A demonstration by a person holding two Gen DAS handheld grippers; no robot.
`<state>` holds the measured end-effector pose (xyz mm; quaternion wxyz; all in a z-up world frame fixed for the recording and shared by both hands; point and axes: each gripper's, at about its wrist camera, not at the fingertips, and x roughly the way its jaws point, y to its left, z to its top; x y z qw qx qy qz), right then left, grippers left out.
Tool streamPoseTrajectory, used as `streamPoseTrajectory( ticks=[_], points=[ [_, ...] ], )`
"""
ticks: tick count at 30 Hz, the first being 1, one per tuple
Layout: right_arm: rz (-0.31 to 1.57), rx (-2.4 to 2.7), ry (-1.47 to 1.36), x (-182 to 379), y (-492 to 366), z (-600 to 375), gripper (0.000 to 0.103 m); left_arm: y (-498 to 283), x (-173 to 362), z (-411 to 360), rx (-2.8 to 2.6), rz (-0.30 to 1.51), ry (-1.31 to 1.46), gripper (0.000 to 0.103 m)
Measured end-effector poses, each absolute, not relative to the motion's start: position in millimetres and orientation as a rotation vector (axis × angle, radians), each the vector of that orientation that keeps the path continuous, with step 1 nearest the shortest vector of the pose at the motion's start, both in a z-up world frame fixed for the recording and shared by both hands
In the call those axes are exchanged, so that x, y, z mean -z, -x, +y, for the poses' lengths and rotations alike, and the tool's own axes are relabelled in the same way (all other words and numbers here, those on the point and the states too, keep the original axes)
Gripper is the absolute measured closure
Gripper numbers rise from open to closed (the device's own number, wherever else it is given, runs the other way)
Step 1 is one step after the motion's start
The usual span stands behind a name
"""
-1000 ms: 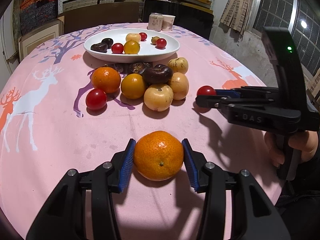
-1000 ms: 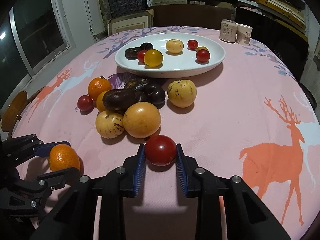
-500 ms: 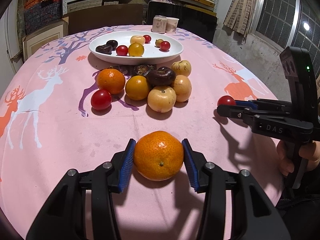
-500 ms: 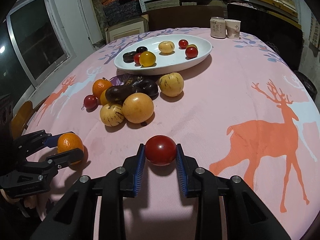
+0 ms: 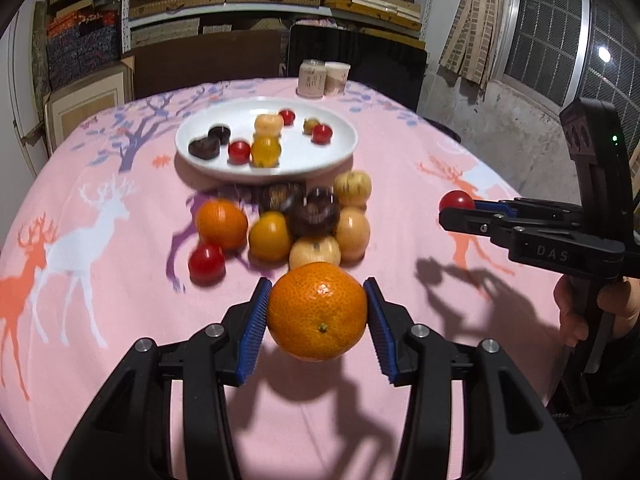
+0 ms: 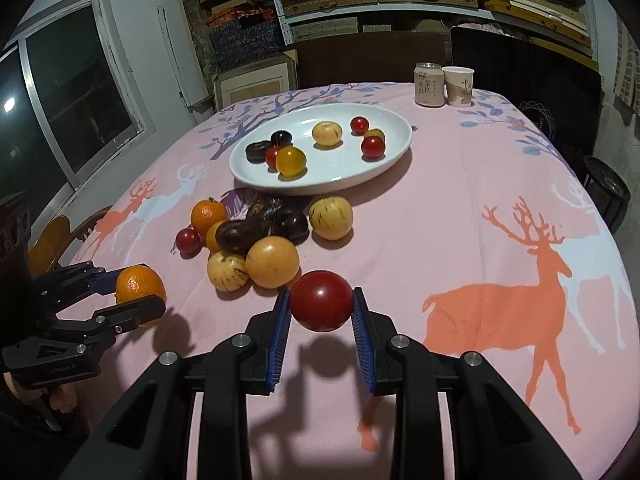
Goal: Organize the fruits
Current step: 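Release the mandarin in the plate with the left tool while the right tool drops its tomato there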
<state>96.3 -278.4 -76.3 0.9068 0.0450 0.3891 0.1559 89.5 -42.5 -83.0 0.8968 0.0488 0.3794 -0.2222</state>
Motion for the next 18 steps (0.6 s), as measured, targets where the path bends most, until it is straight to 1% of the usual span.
streamPoseTrajectory(
  ticks=[5,9,13,18],
  points=[
    [0.777,-0.316,-0.118,48,-133,-290,0.072,-130,56,-53,0.453,0.746,-0.107,0.057],
    [0.789,-0.323,-0.138,37,-174,-291,0.072,-181,50,-72,0.462,0.766,-0.096,0.057],
    [0.833,-0.334,-0.193,40,-229,-291,0.072,-232,69,-100,0.463,0.821,-0.11,0.057],
    [0.937,-0.318,-0.201,72,-288,-282,0.072,-272,99,-116,0.439,0.884,-0.126,0.057]
  ],
)
